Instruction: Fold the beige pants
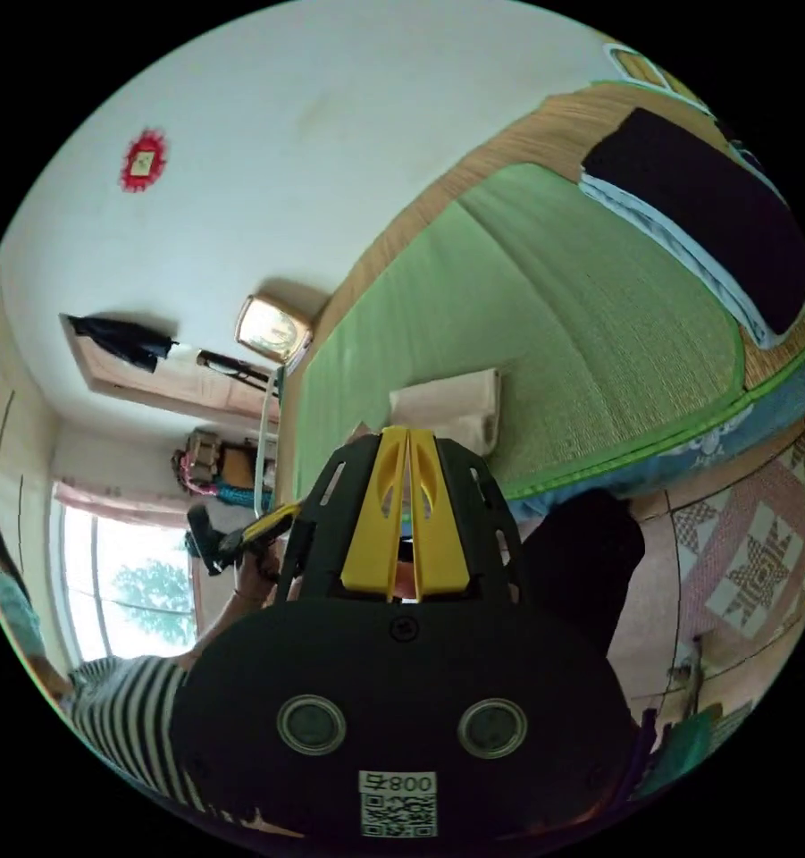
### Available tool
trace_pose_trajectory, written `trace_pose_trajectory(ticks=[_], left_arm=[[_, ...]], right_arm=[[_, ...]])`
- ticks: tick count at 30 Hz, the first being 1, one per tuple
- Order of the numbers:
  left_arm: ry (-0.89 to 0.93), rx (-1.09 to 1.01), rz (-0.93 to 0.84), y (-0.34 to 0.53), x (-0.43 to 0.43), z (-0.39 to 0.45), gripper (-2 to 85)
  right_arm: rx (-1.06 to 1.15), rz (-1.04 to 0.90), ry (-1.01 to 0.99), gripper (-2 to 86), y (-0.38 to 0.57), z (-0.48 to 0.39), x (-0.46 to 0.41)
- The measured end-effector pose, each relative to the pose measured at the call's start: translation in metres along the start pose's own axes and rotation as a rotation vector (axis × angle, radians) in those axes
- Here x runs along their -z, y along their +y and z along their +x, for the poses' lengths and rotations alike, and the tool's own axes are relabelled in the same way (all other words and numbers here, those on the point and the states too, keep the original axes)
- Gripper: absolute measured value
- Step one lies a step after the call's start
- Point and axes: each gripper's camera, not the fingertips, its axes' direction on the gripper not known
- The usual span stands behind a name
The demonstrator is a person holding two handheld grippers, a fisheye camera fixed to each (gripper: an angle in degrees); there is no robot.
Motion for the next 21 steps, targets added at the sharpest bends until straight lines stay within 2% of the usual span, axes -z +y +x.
trace_pose_trajectory(ticks=[4, 10, 16, 21], left_arm=[[-0.005, -0.018, -0.032, -0.011, 0.006, 0.000, 1.2], [0.019, 0.016, -0.044, -0.014, 0.011, -0.003, 1.1], [0.022, 0.032, -0.051, -0.019, 0.015, -0.008, 1.2], [0.043, 0.058, -0.050, -0.021, 0.016, -0.017, 1.3]], right_arm=[[0.273, -0.204, 0.206, 3.2, 0.013, -0.044, -0.059], [0.616, -0.387, 0.328, 9.3, 0.041, -0.099, -0.137], [0.845, -0.414, 0.536, 10.9, 0.069, -0.119, -0.166], [0.925, -0.396, 0.639, 9.5, 0.077, -0.121, -0.173]])
